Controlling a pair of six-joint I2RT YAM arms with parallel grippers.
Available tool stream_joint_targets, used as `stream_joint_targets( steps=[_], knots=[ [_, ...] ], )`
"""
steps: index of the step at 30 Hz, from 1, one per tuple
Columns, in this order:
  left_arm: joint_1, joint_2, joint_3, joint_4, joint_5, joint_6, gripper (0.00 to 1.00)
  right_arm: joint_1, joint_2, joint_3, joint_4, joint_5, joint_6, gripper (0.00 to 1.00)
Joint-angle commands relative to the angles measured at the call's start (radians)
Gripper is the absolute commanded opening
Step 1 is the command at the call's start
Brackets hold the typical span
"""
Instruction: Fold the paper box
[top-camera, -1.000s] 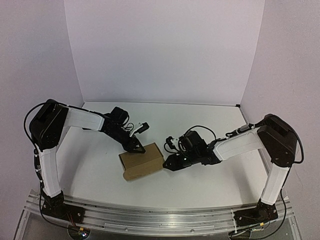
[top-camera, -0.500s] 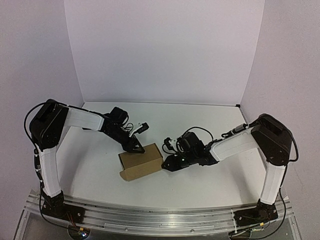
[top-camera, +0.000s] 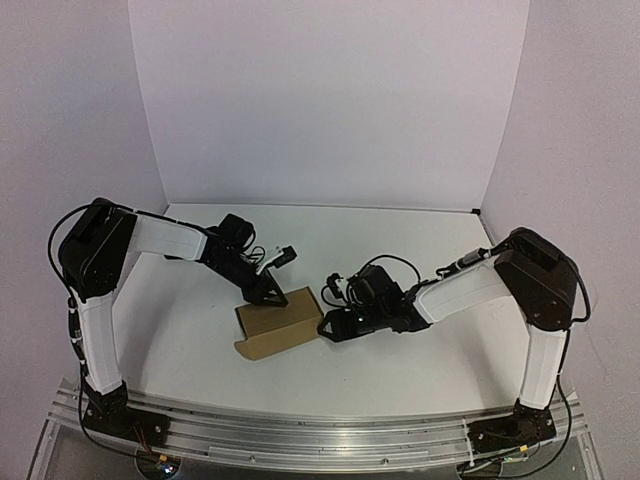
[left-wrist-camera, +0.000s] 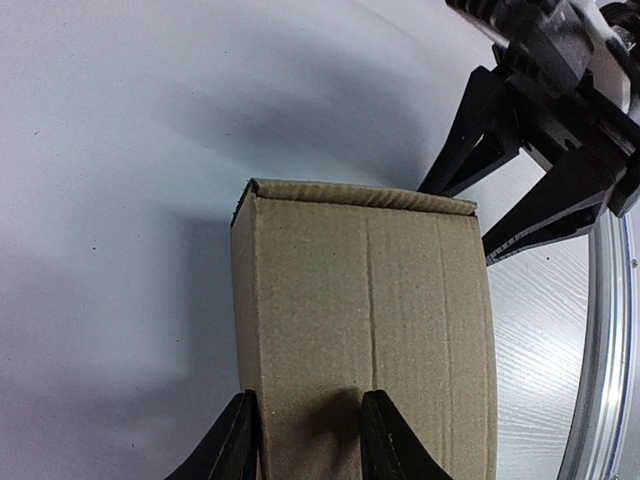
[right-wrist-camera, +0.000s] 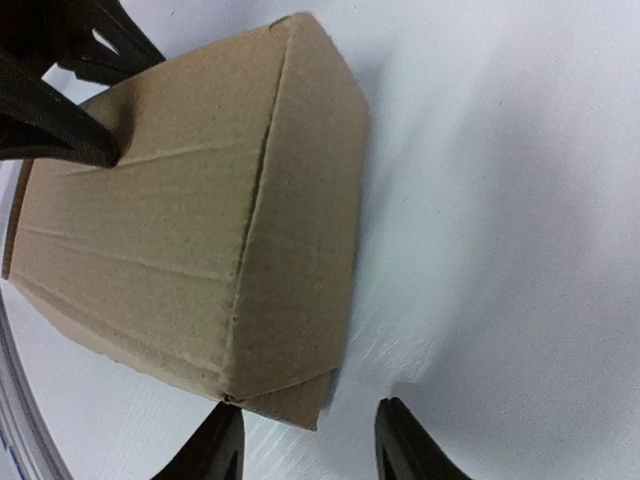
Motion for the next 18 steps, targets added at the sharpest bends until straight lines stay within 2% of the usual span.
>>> stream_joint_targets(
  steps=[1,9,13,18],
  knots=[
    [-0.025,0.028,-0.028,-0.093,0.02,0.049,0.34,-0.004,-0.025,0.02,0.052,0.236,0.037,0.49],
    [-0.025,0.025,-0.022,-0.094,0.006,0.025,0.33,-0.005,0.01,0.059,0.035,0.243,0.03,0.48],
    [-0.016,0.027,0.004,-0.098,-0.102,-0.143,0.35,-0.005,-0.034,0.051,-0.002,0.258,0.034,0.5],
    [-0.005,0.015,0.033,-0.151,-0.296,-0.387,0.35,0.011,-0.181,-0.037,-0.059,0.264,0.035,0.58]
  ],
)
